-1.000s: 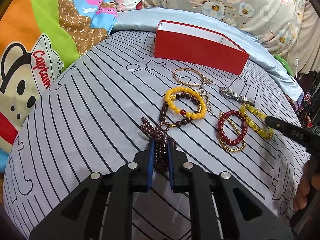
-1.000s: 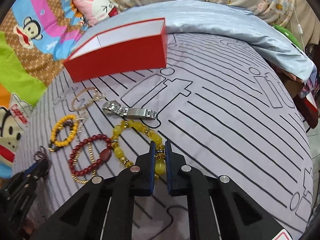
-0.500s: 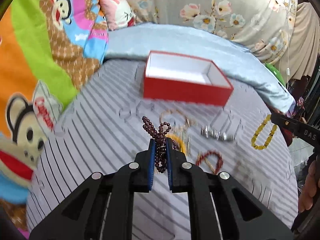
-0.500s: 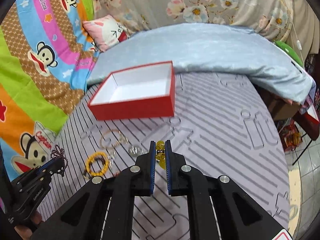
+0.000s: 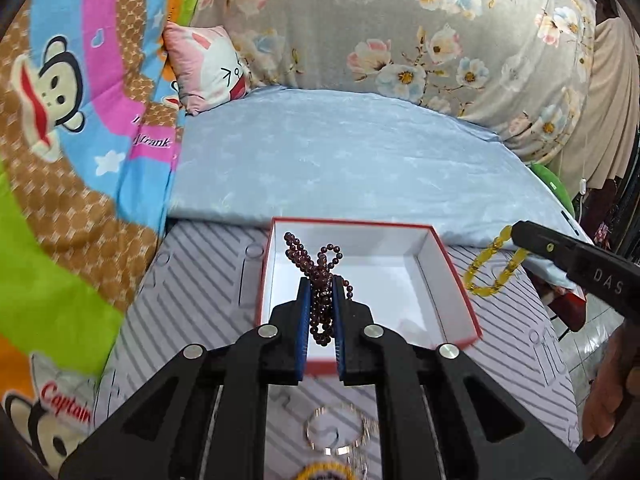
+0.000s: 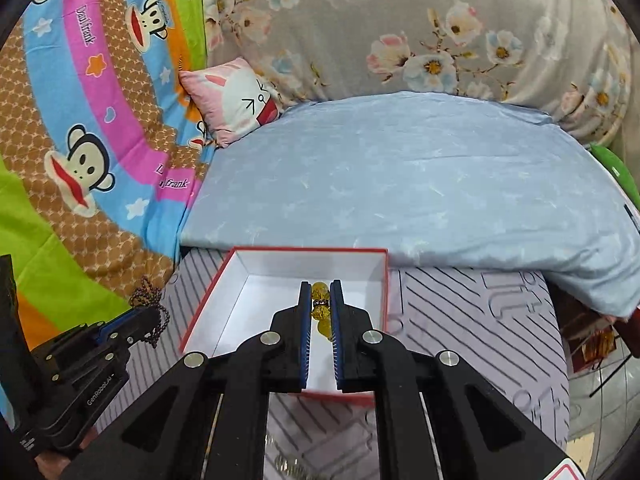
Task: Organize jewelry
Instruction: 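Carry both bracelets into the red box and open both tools, then withdraw both open tools from the box back over the jewelry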
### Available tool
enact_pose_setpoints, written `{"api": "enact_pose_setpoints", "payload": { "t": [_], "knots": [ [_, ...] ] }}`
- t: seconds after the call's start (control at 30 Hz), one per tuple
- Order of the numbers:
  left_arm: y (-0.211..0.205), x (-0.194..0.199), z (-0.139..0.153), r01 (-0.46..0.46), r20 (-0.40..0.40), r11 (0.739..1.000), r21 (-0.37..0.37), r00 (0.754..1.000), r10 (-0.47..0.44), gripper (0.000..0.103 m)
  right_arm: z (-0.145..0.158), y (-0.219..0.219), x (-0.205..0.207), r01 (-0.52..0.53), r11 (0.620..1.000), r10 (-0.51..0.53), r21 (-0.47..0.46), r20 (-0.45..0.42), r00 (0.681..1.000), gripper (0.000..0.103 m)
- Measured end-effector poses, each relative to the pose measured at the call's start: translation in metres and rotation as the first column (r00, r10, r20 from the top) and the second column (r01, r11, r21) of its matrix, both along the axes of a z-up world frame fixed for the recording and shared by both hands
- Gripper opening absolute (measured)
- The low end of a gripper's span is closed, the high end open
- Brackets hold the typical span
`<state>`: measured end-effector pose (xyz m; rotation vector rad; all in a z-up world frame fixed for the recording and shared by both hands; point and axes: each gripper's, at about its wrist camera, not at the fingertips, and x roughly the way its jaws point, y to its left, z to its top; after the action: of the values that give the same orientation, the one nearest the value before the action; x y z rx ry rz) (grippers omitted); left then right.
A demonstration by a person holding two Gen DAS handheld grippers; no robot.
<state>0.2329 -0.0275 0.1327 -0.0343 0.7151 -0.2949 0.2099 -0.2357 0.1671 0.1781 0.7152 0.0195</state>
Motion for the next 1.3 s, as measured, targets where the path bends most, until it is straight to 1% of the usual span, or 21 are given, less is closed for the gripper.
{"api": "enact_pose_setpoints", "payload": {
  "t": [0.1,0.23,0.4,0.6,0.7,0.73,0.77,0.8,0.83,0.87,0.97,1.07,1.2,1.27,1.3],
  "knots": [
    [-0.012,0.032,-0.008,0.007,-0.012,1.0,0.013,1.0,-0.007,0.01,-0.015,-0.005,0.039,0.003,1.0,-0.003,0.008,-0.026,1.0,0.009],
    [-0.027,0.071,-0.025,0.021,-0.032,0.999,0.025,0.999,-0.02,0.01,-0.039,-0.009,0.073,0.011,1.0,-0.011,0.001,-0.064,0.998,0.009],
    [-0.038,0.104,-0.047,0.015,-0.058,0.998,0.053,0.998,-0.012,0.01,-0.065,-0.006,0.102,-0.002,1.0,-0.001,-0.028,-0.099,0.995,0.009],
    [-0.044,0.122,-0.068,0.009,-0.081,0.996,0.091,0.997,-0.002,0.01,-0.087,-0.01,0.12,0.008,0.999,-0.014,-0.045,-0.126,0.992,0.009],
    [-0.048,0.127,-0.071,0.006,-0.093,0.995,0.1,0.996,0.003,0.01,-0.092,-0.013,0.125,0.019,0.998,-0.026,-0.055,-0.13,0.991,0.009],
    [-0.049,0.13,-0.072,0.004,-0.103,0.995,0.101,0.995,0.007,0.013,-0.092,-0.013,0.125,0.025,0.998,-0.033,-0.063,-0.127,0.991,0.011],
    [-0.049,0.133,-0.074,-0.009,-0.114,0.995,0.101,0.993,0.021,0.014,-0.091,-0.013,0.125,0.031,0.997,-0.038,-0.067,-0.114,0.993,0.017],
    [-0.047,0.136,-0.074,-0.029,-0.116,0.995,0.095,0.992,0.04,0.015,-0.088,-0.014,0.124,0.04,0.996,-0.048,-0.077,-0.105,0.993,0.023],
    [-0.045,0.137,-0.072,-0.037,-0.113,0.995,0.092,0.992,0.048,0.024,-0.084,-0.015,0.12,0.057,0.995,-0.065,-0.087,-0.09,0.994,0.037],
    [-0.043,0.136,-0.069,-0.049,-0.104,0.995,0.09,0.993,0.058,0.034,-0.08,-0.016,0.115,0.064,0.994,-0.07,-0.086,-0.071,0.995,0.046],
    [-0.037,0.127,-0.055,-0.071,-0.061,0.993,0.09,0.995,0.077,0.044,-0.066,-0.019,0.096,0.072,0.993,-0.075,-0.093,-0.031,0.997,0.048],
    [-0.026,0.108,-0.041,-0.077,-0.038,0.994,0.078,0.996,0.08,0.044,-0.058,-0.021,0.069,0.066,0.994,-0.068,-0.09,-0.016,0.998,0.049],
    [-0.011,0.074,-0.03,-0.089,-0.02,0.994,0.068,0.996,0.091,0.045,-0.059,-0.021,0.024,0.058,0.996,-0.06,-0.073,-0.029,0.998,0.052],
    [-0.003,0.057,-0.028,-0.091,-0.021,0.994,0.064,0.995,0.093,0.053,-0.064,-0.019,0.001,0.057,0.996,-0.06,-0.069,-0.041,0.997,0.053],
    [0.003,0.044,-0.027,-0.094,-0.021,0.993,0.065,0.995,0.096,0.054,-0.066,-0.017,-0.012,0.058,0.996,-0.062,-0.072,-0.05,0.997,0.053]
  ]
}}
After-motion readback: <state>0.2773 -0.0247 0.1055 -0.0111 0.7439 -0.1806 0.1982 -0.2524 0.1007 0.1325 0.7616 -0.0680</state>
